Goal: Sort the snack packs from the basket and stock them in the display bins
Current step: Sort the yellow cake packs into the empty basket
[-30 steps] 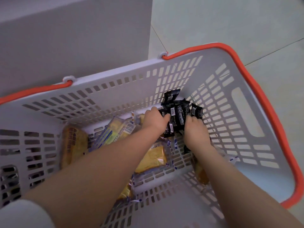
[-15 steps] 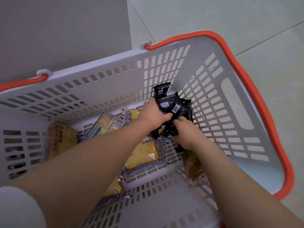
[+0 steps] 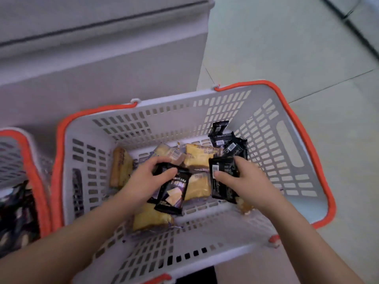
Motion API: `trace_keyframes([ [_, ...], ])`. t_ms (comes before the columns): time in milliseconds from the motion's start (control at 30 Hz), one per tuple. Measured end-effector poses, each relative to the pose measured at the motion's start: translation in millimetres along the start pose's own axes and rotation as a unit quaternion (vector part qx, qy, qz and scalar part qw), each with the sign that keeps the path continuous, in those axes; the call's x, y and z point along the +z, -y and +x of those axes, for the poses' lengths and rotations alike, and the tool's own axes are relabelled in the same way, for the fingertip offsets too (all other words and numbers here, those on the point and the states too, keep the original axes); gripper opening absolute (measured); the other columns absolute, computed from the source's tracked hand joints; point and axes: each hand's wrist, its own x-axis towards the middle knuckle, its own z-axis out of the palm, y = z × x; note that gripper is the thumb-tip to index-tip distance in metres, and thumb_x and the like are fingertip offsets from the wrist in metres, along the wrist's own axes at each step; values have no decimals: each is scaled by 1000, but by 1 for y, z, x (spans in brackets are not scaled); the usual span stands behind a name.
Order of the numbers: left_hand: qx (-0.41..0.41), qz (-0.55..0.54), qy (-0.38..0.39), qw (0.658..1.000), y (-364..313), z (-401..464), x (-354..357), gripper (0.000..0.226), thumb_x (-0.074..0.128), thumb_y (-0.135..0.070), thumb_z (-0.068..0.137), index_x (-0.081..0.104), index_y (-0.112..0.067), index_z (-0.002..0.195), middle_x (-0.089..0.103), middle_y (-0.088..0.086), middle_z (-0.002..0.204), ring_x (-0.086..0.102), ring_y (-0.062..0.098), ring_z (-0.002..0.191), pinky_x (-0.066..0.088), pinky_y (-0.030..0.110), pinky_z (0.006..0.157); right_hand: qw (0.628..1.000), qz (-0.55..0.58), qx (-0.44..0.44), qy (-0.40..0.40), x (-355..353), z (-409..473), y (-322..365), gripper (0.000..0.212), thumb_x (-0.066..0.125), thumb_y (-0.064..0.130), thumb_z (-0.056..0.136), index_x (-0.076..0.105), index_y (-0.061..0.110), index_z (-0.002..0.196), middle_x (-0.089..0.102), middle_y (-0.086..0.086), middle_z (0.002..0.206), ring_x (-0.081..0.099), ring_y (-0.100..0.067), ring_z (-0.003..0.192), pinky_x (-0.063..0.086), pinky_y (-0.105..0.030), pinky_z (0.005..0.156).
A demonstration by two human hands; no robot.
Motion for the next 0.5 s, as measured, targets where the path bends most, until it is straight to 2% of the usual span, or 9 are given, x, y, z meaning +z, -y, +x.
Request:
trace_keyframes([
  [133,47,-13,-70,996,2,-71,-72,25,71,-23,79,58,-39,93,66,-7,94,66,1,72,49,15,52,993,-45,-82,69,30,-19,75,14,60,42,86,49,34,85,56,17,83,52,7,71,41,-5,51],
  [233,68,-37,-124,989,7,-114,-118,28,72,-35,69,57,-48,89,67,-8,92,67,5,77,50,20,58,980,-33,-122,153,71,-31,137,13,60,42,87,53,32,90,58,15,86,54,5,74,43,-10,55],
  [300,69,-44,-174,981,16,-135,-147,31,73,-38,67,56,-46,91,67,-7,92,68,6,77,50,21,58,969,-45,-155,185,105,-37,173,11,62,40,86,54,34,82,63,14,88,58,4,77,47,-16,64],
  [333,71,-28,-207,975,22,-143,-161,31,74,-35,70,55,-42,93,67,-7,91,67,2,73,49,16,56,964,-57,-176,191,124,-40,187,13,63,38,85,53,34,78,65,10,90,60,-3,81,48,-23,69],
  [400,74,67,-278,955,38,-158,-187,32,76,-30,73,52,-35,94,63,-11,80,62,-2,63,43,9,48,957,-69,-203,193,164,-47,205,11,62,36,86,53,31,85,67,-1,100,61,-17,90,48,-34,77],
  [500,50,261,-314,911,64,-178,-217,40,75,-31,74,51,-23,104,56,-11,69,51,0,56,36,16,46,949,-120,-204,207,226,-54,207,37,61,35,87,50,16,116,62,-10,112,59,-27,101,49,-36,83],
])
